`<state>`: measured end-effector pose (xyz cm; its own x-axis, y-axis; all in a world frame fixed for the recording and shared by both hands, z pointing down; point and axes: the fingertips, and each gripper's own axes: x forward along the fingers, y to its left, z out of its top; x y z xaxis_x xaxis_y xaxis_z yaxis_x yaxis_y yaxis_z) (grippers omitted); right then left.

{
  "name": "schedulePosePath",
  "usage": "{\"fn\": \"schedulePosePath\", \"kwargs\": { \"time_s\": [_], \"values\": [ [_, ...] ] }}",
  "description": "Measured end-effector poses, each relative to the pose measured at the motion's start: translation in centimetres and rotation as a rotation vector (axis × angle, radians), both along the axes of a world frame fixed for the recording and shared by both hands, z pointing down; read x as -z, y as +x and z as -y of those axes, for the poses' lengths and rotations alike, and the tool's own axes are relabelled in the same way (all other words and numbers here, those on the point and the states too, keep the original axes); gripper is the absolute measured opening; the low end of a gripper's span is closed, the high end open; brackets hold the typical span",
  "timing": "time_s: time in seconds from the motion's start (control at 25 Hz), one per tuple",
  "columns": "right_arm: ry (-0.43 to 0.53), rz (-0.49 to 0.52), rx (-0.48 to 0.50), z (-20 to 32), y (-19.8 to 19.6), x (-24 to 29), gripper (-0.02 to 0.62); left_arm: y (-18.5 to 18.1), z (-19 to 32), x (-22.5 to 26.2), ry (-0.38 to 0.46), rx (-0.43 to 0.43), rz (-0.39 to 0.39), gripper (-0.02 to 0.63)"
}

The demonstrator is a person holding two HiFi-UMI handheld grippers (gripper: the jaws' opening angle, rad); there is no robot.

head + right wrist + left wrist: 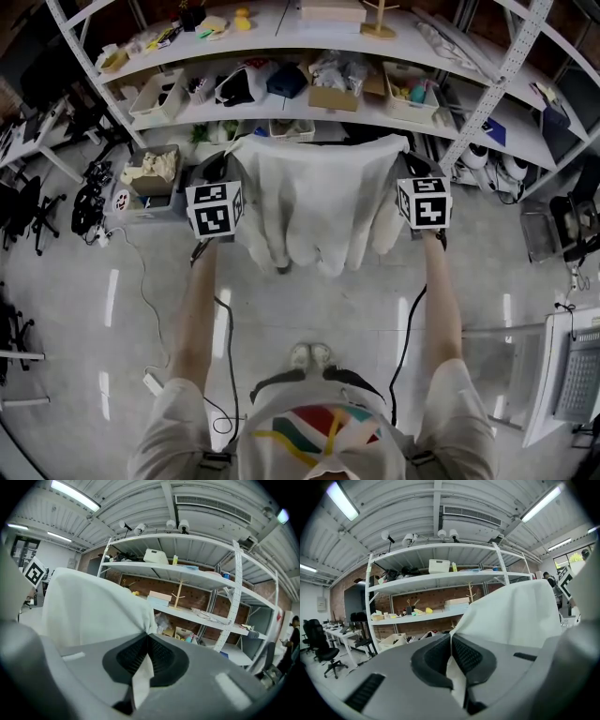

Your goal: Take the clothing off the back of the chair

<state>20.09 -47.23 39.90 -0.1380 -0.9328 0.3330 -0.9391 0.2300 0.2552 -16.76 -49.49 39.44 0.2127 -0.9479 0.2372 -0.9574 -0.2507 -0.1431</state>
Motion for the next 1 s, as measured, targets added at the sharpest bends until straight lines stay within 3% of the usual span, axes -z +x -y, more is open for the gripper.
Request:
{"fn": "schedulePosePath", "kwargs": {
  "time_s": [0.6,1.0],
  "values": [
    [0.048,-0.061,-0.07,-1.3,2.2,1.6,0.006,-1.6,-1.3,3.3,0.115,0.101,0.015,0.012],
    [0.175,-0.121,-0.096,-2.4,2.6,7.2,0.006,-2.6,-2.3,8.3,0.216,0.134,0.003,0.012]
  ]
}}
